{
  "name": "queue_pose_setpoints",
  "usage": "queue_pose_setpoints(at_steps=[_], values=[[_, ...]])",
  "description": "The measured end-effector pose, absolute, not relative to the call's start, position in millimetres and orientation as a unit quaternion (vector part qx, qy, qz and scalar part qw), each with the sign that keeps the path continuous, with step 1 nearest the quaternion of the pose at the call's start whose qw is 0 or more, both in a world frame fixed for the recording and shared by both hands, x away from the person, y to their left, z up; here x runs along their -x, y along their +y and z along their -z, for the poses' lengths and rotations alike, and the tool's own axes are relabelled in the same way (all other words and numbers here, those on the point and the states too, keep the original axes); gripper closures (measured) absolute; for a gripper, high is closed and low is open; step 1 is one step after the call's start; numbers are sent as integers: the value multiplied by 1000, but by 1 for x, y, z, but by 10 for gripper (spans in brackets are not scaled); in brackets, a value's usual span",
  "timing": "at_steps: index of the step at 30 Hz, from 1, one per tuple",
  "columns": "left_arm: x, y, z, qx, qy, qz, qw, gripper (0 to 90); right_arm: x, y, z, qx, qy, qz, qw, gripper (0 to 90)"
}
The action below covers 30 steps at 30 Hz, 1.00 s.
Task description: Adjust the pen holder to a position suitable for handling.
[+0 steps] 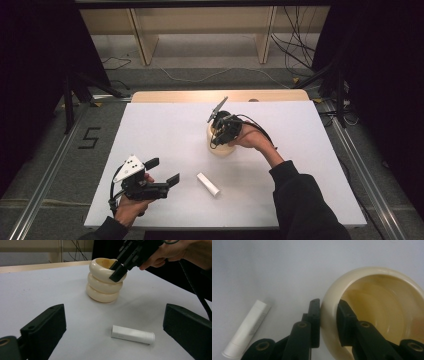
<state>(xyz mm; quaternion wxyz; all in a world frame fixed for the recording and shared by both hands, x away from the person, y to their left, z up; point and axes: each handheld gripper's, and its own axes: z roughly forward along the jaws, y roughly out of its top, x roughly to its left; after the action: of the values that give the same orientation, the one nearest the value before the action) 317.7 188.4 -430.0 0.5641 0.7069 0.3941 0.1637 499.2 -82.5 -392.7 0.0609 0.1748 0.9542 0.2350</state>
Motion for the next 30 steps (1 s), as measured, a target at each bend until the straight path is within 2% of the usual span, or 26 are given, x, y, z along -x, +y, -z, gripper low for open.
queue_pose_setpoints(at_steps=[30], values=[[-318, 188, 430, -706, 396, -164, 564, 39, -492, -131, 392, -165, 959, -221, 68, 764]])
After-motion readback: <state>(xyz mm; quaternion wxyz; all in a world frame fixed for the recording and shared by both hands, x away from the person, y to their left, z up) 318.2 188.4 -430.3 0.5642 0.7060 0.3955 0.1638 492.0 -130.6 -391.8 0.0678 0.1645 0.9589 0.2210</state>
